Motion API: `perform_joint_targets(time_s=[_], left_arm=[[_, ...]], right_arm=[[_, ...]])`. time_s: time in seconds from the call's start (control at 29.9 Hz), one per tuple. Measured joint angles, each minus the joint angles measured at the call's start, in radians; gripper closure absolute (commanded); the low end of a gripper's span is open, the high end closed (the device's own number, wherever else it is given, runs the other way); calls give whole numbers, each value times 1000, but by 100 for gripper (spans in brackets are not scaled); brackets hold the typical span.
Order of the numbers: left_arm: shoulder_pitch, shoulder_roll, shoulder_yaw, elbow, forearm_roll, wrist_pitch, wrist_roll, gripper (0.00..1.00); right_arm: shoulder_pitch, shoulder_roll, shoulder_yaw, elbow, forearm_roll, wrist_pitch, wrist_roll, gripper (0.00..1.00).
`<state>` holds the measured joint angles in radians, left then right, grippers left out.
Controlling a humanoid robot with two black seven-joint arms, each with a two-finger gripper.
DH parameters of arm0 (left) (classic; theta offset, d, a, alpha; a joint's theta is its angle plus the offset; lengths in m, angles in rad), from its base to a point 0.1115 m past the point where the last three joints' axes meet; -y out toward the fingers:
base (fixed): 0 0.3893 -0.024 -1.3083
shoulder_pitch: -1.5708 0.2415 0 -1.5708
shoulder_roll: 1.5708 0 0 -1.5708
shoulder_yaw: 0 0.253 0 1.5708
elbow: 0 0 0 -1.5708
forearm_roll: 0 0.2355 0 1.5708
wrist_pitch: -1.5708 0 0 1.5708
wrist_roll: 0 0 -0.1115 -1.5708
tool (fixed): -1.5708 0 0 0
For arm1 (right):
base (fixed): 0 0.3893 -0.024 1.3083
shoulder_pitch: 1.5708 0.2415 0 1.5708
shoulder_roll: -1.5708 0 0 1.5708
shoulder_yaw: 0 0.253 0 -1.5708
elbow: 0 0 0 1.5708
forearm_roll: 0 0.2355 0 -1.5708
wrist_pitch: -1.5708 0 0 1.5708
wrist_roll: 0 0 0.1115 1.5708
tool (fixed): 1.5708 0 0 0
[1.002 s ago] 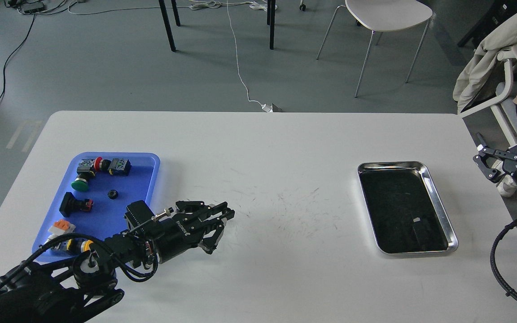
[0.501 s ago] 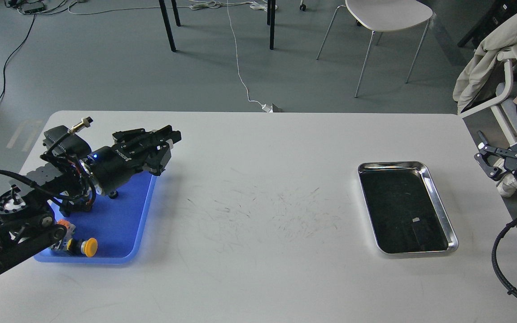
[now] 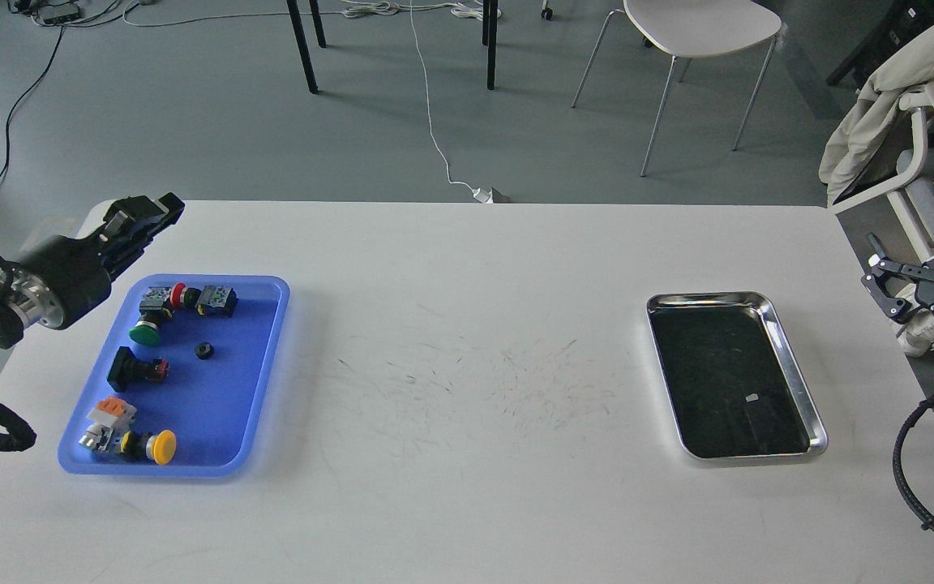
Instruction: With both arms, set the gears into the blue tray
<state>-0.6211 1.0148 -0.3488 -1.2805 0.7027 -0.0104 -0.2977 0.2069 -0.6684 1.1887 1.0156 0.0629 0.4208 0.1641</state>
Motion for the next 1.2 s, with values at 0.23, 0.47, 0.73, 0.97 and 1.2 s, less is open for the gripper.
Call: perform_joint_targets(time_s=[0.23, 0.47, 0.73, 0.97, 1.2], left_arm=[[37, 47, 57, -57, 32, -45, 3, 92], [44, 70, 160, -136, 260, -37, 8, 92], [60, 32, 206, -128, 464, -3, 45, 92], [77, 15, 214, -84, 493, 16, 73, 92], [83, -54, 217, 11, 548, 38, 71, 89]], right_arm=[[16, -1, -13, 1, 0, -5, 0, 5], [18, -1, -15, -1, 0, -5, 0, 5], [17, -1, -14, -3, 0, -5, 0, 5], [17, 0, -14, -5, 0, -4, 0, 5], [28, 0, -14, -6, 0, -3, 0, 5]])
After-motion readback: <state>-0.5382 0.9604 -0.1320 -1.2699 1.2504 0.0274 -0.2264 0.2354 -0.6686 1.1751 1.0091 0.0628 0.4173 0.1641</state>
